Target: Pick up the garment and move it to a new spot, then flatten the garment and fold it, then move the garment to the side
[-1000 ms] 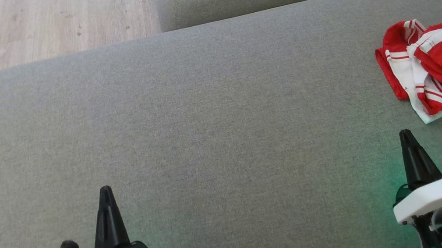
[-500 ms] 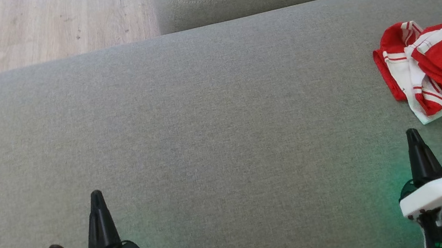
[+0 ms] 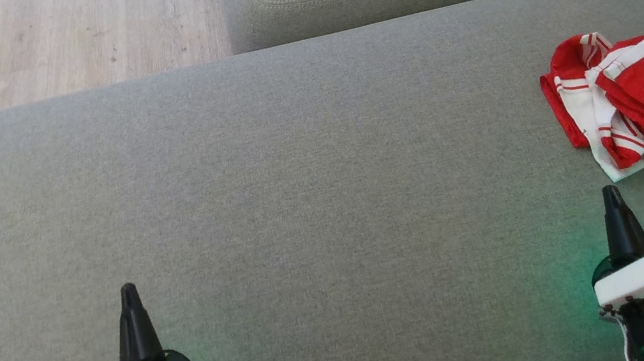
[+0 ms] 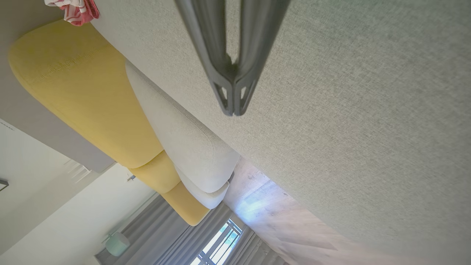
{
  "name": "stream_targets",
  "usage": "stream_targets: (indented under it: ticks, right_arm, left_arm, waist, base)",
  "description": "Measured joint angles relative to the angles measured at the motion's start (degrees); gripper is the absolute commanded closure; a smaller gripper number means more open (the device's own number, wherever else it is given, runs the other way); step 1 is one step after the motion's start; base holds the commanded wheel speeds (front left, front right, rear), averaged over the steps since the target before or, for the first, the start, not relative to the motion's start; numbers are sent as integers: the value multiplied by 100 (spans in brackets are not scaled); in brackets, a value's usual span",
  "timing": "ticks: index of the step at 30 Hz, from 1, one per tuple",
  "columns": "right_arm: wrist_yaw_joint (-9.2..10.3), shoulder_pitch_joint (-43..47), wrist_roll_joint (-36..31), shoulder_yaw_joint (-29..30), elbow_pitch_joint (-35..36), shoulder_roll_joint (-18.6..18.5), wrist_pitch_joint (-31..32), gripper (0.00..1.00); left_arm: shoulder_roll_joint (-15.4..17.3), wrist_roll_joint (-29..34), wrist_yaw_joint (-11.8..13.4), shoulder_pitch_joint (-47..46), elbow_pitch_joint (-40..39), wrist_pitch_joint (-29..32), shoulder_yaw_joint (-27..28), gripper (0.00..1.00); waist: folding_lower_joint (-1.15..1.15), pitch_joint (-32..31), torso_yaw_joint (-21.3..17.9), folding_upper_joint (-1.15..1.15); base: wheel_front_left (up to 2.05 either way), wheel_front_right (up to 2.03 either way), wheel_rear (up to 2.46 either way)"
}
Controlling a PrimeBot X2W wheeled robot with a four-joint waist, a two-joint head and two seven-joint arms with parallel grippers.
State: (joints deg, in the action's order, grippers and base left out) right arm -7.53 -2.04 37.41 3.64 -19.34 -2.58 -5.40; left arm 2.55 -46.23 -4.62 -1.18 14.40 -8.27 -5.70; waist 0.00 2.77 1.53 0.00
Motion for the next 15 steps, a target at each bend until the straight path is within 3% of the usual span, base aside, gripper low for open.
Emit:
stream_targets:
  ticks: [15]
  right_arm:
    - [0,-4,1047,65,49,0,225,100]
  left_arm:
    - [8,-902,-47,-43,13,267,169,100]
  waist:
    - [0,-50,-30,0]
  base:
    - [0,0,0]
